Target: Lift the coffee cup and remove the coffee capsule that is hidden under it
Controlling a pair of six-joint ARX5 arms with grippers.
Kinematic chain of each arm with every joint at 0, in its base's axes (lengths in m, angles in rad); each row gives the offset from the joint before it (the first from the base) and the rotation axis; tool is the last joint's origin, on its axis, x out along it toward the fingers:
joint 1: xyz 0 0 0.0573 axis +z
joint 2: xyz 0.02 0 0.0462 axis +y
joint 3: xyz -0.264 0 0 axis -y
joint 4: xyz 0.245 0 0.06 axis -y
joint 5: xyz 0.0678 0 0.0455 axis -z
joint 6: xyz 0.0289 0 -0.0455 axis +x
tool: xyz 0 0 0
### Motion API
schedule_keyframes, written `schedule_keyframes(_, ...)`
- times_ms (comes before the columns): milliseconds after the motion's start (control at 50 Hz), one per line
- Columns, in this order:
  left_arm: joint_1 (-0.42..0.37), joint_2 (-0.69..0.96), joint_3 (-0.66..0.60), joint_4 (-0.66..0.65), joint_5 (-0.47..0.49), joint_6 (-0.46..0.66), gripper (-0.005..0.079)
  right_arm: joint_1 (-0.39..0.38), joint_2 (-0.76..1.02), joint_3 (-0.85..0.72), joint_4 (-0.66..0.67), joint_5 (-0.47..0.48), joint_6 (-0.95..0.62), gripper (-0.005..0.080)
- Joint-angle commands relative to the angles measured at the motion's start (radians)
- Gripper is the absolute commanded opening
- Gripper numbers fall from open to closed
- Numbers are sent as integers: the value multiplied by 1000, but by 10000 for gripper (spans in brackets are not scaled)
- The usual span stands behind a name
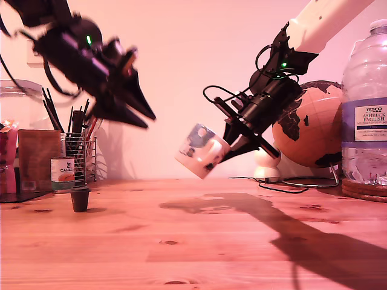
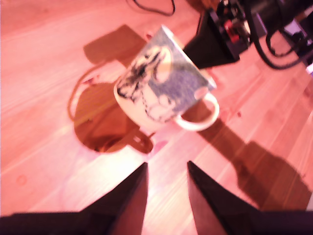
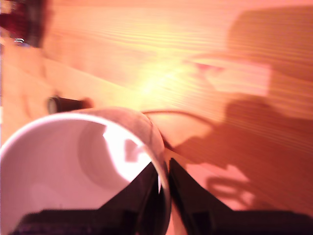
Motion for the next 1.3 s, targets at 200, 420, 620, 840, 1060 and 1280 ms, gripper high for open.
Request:
schedule_keyframes(200, -18, 52, -11, 76, 116, -36, 219, -5, 19, -1, 84, -112, 76, -11)
schedule_keyframes(420, -18, 53, -11, 109, 214, -77, 219, -26, 19, -1, 162, -172, 104, -11)
schedule_keyframes(620, -18, 53, -11, 155, 282, -116, 219, -38, 19, -1, 232, -216, 135, -11)
schedule_keyframes(840, -18, 53, -11, 211, 323, -168, 219, -43, 19, -1, 323, -293, 203, -11)
schedule_keyframes(1060, -18, 53, -11, 269, 327, -236, 224, -42, 19, -1, 408, -402, 270, -11)
schedule_keyframes(1280, -17, 53, -11, 382, 348, -348, 224, -42, 19, -1, 460, -455, 313, -11)
